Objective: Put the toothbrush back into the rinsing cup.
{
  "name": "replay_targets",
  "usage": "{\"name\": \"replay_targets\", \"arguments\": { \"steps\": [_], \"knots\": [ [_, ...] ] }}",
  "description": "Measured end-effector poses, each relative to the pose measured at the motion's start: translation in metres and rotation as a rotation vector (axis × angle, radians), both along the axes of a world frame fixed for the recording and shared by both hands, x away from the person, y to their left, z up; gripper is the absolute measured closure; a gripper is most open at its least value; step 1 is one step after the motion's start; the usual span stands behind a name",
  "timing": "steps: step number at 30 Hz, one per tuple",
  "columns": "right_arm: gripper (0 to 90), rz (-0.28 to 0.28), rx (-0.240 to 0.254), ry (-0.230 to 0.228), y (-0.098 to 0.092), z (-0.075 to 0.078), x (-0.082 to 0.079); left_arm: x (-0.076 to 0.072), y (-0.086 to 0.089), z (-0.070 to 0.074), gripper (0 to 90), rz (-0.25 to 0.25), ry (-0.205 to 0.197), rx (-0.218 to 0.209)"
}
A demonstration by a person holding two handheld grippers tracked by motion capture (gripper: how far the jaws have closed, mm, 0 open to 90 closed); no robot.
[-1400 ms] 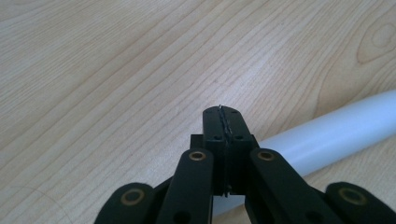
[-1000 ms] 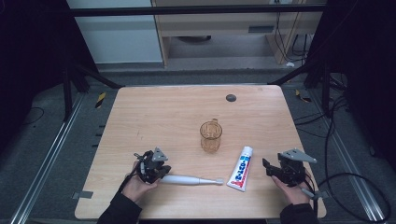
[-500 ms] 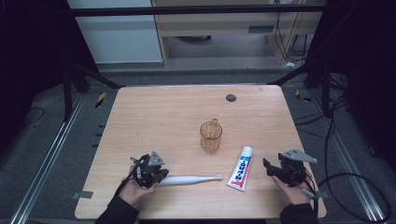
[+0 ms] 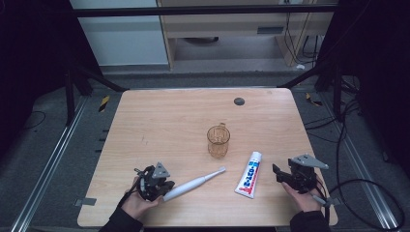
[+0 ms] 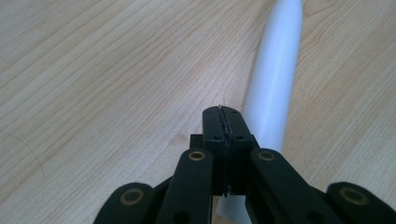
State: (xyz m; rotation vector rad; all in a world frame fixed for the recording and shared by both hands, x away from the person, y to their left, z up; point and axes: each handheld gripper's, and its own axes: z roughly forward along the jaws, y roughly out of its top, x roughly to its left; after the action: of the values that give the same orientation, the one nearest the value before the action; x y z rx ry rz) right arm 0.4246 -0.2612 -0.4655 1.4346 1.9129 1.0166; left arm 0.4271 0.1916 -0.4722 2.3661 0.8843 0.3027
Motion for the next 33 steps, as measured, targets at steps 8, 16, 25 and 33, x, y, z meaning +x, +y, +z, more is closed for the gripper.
{"name": "replay_targets", "arguments": {
  "steps": [8, 16, 25, 33],
  "knots": [
    [35.6, 0.000, -0.002, 0.001, 0.000, 0.000, 0.000, -0.004, 0.003, 0.004, 85.8, -0.001, -0.015, -0.012],
    [35.6, -0.005, 0.001, 0.002, -0.002, 0.000, 0.000, 0.003, 0.015, 0.021, 64.8, 0.040, -0.096, -0.030],
    [34.7, -0.009, 0.002, 0.006, -0.004, 0.000, 0.001, 0.011, 0.008, 0.031, 50.5, 0.041, -0.104, -0.040],
    [34.2, -0.015, 0.001, 0.009, -0.007, 0.001, 0.001, 0.025, 0.001, 0.045, 36.6, 0.036, -0.100, -0.096]
  ]
}}
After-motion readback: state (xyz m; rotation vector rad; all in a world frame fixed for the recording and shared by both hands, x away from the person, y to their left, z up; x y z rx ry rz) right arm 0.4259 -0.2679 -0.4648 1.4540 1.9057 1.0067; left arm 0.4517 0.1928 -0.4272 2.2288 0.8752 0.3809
